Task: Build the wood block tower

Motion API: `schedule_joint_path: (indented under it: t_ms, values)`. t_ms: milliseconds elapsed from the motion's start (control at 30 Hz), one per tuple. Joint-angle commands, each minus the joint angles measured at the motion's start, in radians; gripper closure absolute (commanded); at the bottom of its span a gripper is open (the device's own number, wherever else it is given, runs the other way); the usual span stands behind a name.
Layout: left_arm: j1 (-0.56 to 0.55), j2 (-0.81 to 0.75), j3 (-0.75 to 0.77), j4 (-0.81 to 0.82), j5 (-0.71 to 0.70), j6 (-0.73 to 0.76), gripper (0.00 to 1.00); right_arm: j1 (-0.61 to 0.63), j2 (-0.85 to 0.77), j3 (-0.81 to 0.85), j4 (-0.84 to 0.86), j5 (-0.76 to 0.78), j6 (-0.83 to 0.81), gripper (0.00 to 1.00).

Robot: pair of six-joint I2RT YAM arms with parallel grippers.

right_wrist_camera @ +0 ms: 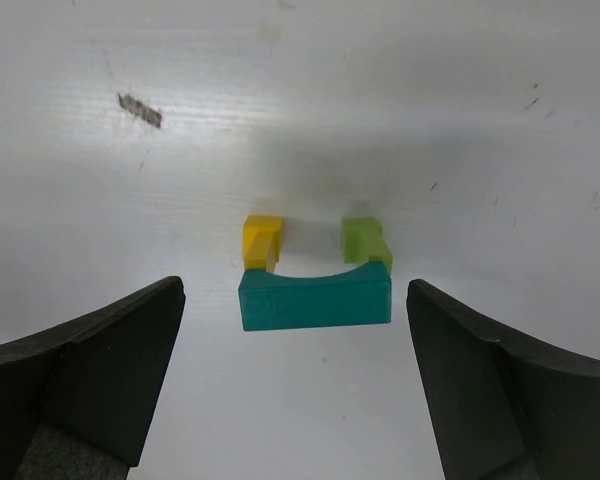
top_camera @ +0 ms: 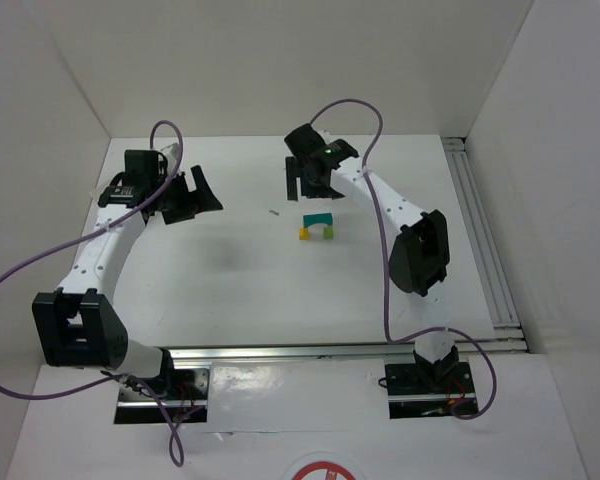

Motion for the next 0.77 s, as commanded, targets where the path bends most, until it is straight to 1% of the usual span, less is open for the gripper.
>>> schedule_joint_path:
  t_ms: [0,33,100,133,200,267,400,433,500,533,600,633,667,733]
  values:
    - [-0.005,0.007,0.011,-0.002,-0.013,0.023,0.03,0.017,-0.097,0.033,0.024,0.115,-0.014,0.01]
    - [-0.005,0.007,0.021,-0.002,-0.027,0.023,0.03,0.017,-0.119,-0.005,0.04,0.172,-0.014,0.01]
    - [-0.005,0.007,0.031,-0.011,-0.041,0.023,0.03,0.017,-0.17,-0.048,0.061,0.23,-0.004,0.01]
    - [-0.005,0.007,0.04,-0.011,-0.05,0.023,0.03,0.017,-0.182,-0.048,0.061,0.298,0.015,0.01]
    - [-0.005,0.007,0.05,-0.02,-0.05,0.023,0.03,0.008,-0.213,-0.057,0.02,0.378,0.058,0.01]
    - [-0.014,-0.003,0.05,-0.02,-0.05,0.023,0.03,0.008,-0.247,-0.08,0.006,0.457,0.058,0.01]
    - [-0.014,-0.035,0.061,-0.02,-0.072,0.023,0.03,-0.026,-0.357,-0.182,0.006,0.494,0.058,0.01]
    - [-0.014,-0.035,0.07,-0.03,-0.085,0.023,0.03,-0.026,-0.413,-0.244,0.024,0.495,0.069,0.01]
    - [-0.014,-0.056,0.093,-0.05,-0.105,0.032,0.03,-0.038,-0.473,-0.307,0.043,0.495,0.069,0.01]
    - [-0.014,-0.056,0.093,-0.05,-0.105,0.032,0.03,-0.049,-0.538,-0.374,0.062,0.484,0.069,0.01]
    - [-0.014,-0.09,0.102,-0.074,-0.131,0.032,0.03,-0.058,-0.601,-0.438,0.072,0.475,0.079,0.01]
    - [-0.014,-0.099,0.102,-0.074,-0.131,0.032,0.03,-0.067,-0.663,-0.467,0.098,0.475,0.09,0.01]
    - [-0.014,-0.11,0.102,-0.074,-0.131,0.032,0.03,-0.081,-0.693,-0.525,0.107,0.453,0.09,0.01]
    - [-0.014,-0.131,0.102,-0.085,-0.121,0.032,0.03,-0.096,-0.751,-0.579,0.129,0.438,0.09,0.01]
